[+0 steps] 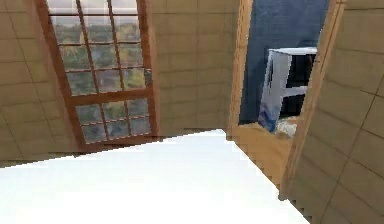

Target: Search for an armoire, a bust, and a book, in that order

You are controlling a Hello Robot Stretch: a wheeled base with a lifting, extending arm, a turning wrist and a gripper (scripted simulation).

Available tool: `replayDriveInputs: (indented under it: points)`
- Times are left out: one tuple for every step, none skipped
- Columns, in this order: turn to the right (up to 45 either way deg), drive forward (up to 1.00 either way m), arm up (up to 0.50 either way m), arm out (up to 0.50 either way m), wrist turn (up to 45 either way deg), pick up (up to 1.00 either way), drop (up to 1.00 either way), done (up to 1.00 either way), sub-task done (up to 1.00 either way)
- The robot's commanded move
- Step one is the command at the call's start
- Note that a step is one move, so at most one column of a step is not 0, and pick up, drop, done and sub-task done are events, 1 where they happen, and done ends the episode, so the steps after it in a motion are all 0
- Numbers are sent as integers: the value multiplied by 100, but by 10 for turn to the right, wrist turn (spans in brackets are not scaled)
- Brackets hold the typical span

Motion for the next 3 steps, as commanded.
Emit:
replayDriveInputs:
  points:
    - [0, 100, 0, 0, 0, 0, 0, 0, 0]
    - [60, 0, 0, 0, 0, 0, 0, 0, 0]
    - [0, 30, 0, 0, 0, 0, 0, 0, 0]
